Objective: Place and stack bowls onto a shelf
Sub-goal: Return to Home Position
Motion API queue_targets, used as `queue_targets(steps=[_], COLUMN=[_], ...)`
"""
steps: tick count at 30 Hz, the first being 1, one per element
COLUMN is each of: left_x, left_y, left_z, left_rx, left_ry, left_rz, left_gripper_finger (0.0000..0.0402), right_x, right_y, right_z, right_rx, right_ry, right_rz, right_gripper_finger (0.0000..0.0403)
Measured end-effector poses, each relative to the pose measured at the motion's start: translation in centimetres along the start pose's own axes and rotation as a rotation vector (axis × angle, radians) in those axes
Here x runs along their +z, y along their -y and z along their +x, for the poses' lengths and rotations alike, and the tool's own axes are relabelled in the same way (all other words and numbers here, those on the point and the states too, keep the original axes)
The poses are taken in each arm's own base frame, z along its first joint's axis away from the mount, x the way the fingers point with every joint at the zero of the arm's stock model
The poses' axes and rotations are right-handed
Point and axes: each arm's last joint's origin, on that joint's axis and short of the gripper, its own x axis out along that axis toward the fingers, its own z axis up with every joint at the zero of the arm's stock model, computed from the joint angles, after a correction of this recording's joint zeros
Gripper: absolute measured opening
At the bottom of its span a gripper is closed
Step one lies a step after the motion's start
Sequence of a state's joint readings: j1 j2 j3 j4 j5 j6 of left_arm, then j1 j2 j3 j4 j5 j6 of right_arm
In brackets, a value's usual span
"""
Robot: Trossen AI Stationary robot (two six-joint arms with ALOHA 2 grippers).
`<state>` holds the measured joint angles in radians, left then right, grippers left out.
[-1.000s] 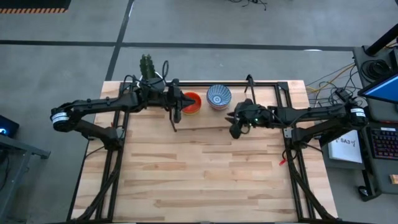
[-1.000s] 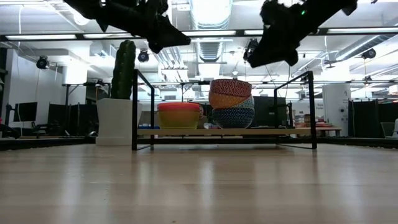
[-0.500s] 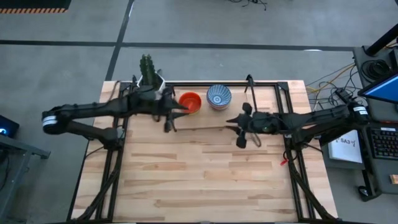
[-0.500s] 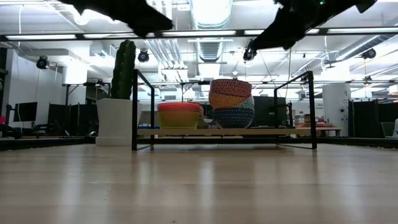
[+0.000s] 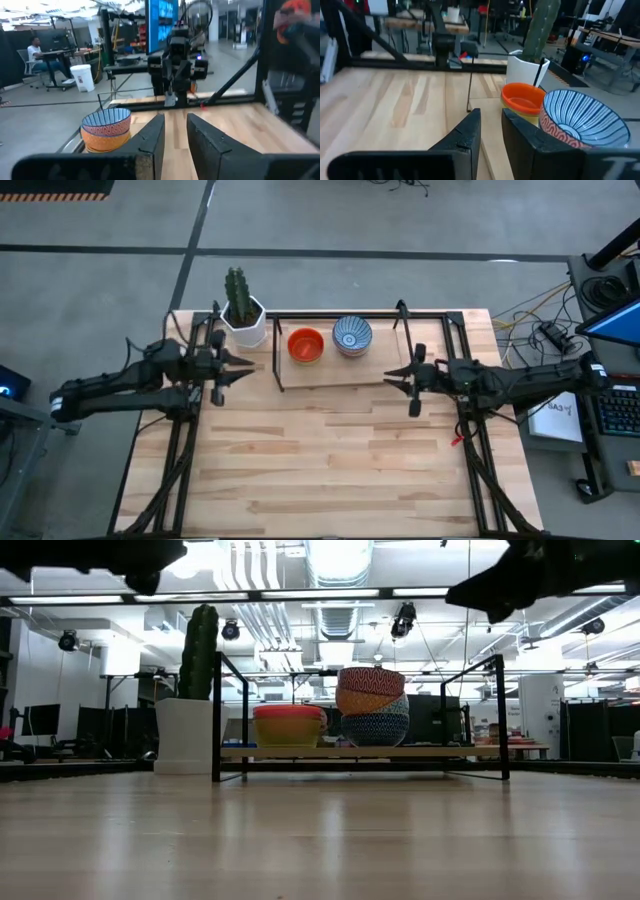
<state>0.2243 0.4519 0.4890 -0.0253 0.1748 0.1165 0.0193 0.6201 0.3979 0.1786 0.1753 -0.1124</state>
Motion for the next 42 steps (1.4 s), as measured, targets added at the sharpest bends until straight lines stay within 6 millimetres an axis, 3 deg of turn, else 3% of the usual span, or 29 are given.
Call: queue_targets(steps=[10, 16, 22, 33, 42], left_x=[-3.9, -6.1, -7.9, -9.5, -9.6], left_y=[1.1, 1.5, 1.7, 1.8, 1.8], left_z=[-3.0, -3.4, -3.4, -2.9, -2.8], left_rx=[-0.037, -0.049, -0.049, -0.052, -0.045], left_ry=[0.119, 0.146, 0.184, 0.225, 0.248], left_rz=[-0.088, -0.118, -0.134, -0.167, -0.139], left_gripper_finger=[0.0063, 0.0063, 0.0063, 0.0063, 0.0054], right_x=[-3.3, -3.9, -4.8, -6.8, -6.8], right_y=[0.0, 0.3, 0.3, 0.0, -0.1], right_z=[-2.8, -5.0, -6.0, -6.3, -6.2], right_rx=[0.05, 0.039, 0.034, 0.068, 0.107], right_ry=[0.064, 0.212, 0.278, 0.307, 0.314], right_rz=[0.089, 0.118, 0.106, 0.005, -0.04], right_gripper_finger=[0.0063, 0.0063, 0.0063, 0.0063, 0.0063])
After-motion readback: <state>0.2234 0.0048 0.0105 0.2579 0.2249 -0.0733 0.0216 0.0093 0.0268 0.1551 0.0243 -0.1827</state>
